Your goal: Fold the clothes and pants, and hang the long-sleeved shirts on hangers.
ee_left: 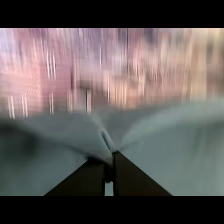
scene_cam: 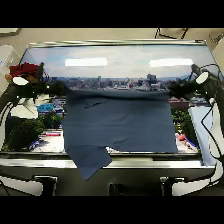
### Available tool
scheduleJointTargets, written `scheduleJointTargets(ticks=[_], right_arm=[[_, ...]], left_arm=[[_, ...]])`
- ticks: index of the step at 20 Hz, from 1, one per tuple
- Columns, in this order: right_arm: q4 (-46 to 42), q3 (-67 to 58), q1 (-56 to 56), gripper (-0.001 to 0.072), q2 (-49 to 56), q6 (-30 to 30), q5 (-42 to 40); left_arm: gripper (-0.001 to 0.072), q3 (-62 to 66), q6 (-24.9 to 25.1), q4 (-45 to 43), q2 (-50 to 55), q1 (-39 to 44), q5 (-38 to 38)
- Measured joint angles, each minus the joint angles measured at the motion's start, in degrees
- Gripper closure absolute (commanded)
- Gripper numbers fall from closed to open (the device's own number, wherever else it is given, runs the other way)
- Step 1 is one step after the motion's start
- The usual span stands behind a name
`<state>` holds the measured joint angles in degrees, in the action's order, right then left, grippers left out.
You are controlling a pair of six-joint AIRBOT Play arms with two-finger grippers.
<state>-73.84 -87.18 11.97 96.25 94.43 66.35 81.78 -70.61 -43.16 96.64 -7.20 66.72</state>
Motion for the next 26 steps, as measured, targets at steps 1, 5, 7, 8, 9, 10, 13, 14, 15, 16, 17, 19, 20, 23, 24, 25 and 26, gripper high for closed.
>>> scheduleJointTargets(ticks=[1, 5, 7, 8, 9, 10, 13, 14, 15, 16, 17, 19, 20, 23, 24, 25, 26], right_arm=[[-1.46, 0.57, 0.17, 0.0679, -0.33, -0.70, 4.76], [-7.06, 3.58, 0.52, 0.0679, -0.42, -2.34, 13.29], [-8.44, 4.28, 0.59, 0.0678, -0.13, -2.69, 14.60], [-8.90, 4.50, 0.59, 0.0678, -0.02, -2.80, 14.75], [-9.01, 4.68, 0.59, 0.0678, 0.11, -2.95, 14.73], [-9.05, 4.81, 0.59, 0.0677, 0.20, -2.97, 14.71], [-8.26, 5.03, 0.59, 0.0672, 0.72, -2.99, 14.78], [-7.80, 5.07, 0.61, 0.0595, 0.83, -2.95, 15.28], [-7.34, 5.07, 0.61, 0.0382, 0.85, -2.89, 15.91], [-7.06, 5.01, 0.66, 0.0207, 0.72, -2.71, 16.68], [-6.80, 4.70, 1.01, 0.0149, 0.33, -2.78, 18.12], [-6.45, 3.45, 3.26, 0.0110, -1.11, -3.50, 21.46], [-6.49, 3.04, 5.14, 0.0111, -2.08, -3.63, 23.37], [-6.62, 5.05, 12.02, 0.0112, -6.45, -4.02, 28.11], [-6.51, 7.17, 13.88, 0.0112, -8.26, -4.04, 28.39], [-6.54, 10.03, 15.50, 0.0112, -10.23, -4.24, 28.35], [-6.58, 13.14, 16.59, 0.0112, -12.04, -4.52, 27.87]], left_arm=[[0.0686, -1.09, -1.79, -3.39, -0.22, -0.07, 4.96], [0.0686, -6.03, -5.27, -10.05, -0.70, 0.07, 14.93], [0.0685, -7.54, -6.36, -11.43, -0.74, 0.31, 16.92], [0.0685, -8.00, -6.54, -11.82, -0.74, 0.48, 17.53], [0.0686, -8.39, -6.62, -12.11, -0.72, 0.72, 17.88], [0.0685, -8.81, -6.97, -12.50, -0.66, 1.01, 18.16], [0.0659, -9.66, -7.67, -13.14, -0.55, 1.62, 17.00], [0.0594, -9.79, -7.85, -13.14, -0.57, 1.68, 16.55], [0.0358, -9.90, -7.93, -13.29, -0.57, 1.64, 16.20], [0.0138, -9.88, -8.04, -13.38, -0.63, 1.46, 16.24], [0.0124, -9.60, -8.41, -13.42, -0.83, 1.09, 16.90], [0.0124, -8.70, -8.46, -13.53, -1.95, -0.20, 19.87], [0.0125, -8.55, -8.46, -14.08, -3.02, -1.01, 21.38], [0.0127, -12.55, -8.92, -17.59, -9.18, -2.82, 23.69], [0.0127, -16.15, -8.94, -18.47, -12.09, -3.15, 23.34], [0.0129, -20.26, -8.94, -18.95, -14.78, -3.32, 22.47], [0.0131, -24.90, -8.90, -19.04, -17.59, -3.45, 21.29]])
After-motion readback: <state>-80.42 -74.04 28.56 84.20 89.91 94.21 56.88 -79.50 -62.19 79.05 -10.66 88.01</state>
